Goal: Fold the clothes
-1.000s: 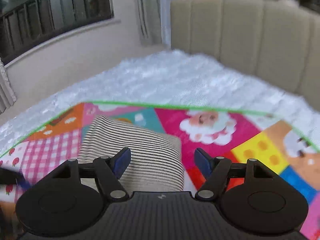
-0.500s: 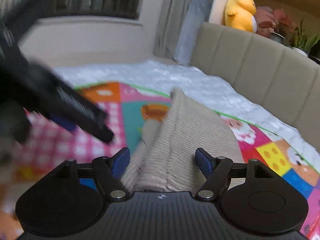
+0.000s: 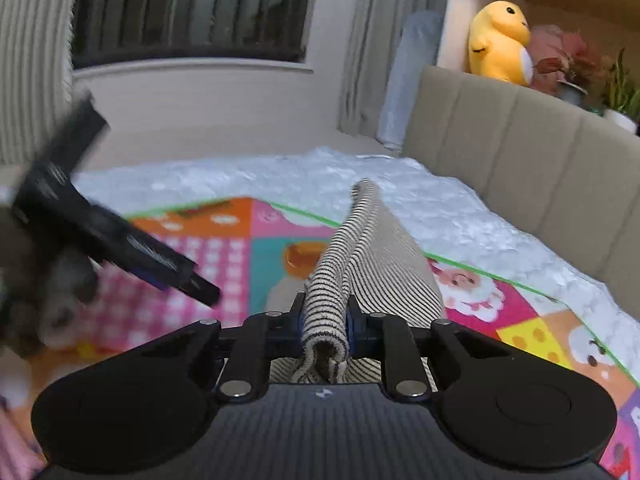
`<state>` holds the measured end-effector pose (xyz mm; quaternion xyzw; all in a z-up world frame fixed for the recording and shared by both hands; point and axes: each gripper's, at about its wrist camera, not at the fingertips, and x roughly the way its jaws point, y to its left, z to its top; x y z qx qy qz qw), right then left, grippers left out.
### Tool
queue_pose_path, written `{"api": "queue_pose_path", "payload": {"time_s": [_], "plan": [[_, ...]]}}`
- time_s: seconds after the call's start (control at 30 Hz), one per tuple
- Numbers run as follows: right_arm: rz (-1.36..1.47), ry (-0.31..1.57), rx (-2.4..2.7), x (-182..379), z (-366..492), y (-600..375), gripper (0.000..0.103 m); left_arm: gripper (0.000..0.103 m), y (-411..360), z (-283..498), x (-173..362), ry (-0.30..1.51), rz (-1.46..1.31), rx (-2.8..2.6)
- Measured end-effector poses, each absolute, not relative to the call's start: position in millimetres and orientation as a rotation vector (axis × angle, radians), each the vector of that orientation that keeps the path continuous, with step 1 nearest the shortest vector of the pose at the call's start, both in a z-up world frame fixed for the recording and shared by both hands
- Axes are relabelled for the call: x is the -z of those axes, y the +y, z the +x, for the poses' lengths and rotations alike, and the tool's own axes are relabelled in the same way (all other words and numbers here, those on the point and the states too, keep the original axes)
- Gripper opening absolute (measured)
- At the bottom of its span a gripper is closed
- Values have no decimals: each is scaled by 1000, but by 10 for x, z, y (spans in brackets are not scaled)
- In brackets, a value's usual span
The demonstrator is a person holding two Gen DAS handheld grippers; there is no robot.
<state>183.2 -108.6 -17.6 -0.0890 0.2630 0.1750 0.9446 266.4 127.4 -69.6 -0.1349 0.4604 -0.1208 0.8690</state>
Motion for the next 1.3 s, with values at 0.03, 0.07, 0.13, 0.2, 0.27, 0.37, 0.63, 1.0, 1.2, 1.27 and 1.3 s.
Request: {"api": "queue_pose_path", "payload": {"time_s": [0.03,0.07,0.13,0.2,0.27,0.37,0.63,1.0,1.2,1.27,1.3], "plan": [[-156,549,-380,166,1831,-1067,17,80,1279,2674,703,965,-286,249],[-142,563,-407,200,1815,-1000,17,80,1285,2681,708,967,-289,246],[-181,601,-452,395,1766,-777,17,80,1308,2680,712,966,-297,242],[-227,640,-496,600,1716,-549,17,80,1349,2676,699,959,-308,238],[-291,646,-501,780,1686,-352,18,80,1416,2653,627,922,-330,242],[-368,638,-507,920,1666,-120,19,81,1418,2606,433,844,-360,366],[-338,617,-571,651,1588,-324,49,56,941,2728,655,883,-200,568],[-177,708,-354,826,1681,-914,64,76,1053,2961,948,961,-312,573],[-184,711,-380,820,1680,-888,73,77,1006,2918,918,939,-251,572],[-127,698,-373,701,1709,-976,73,77,1025,2924,925,942,-261,572],[-97,691,-369,639,1725,-1021,73,77,1026,2927,921,942,-261,572]]}}
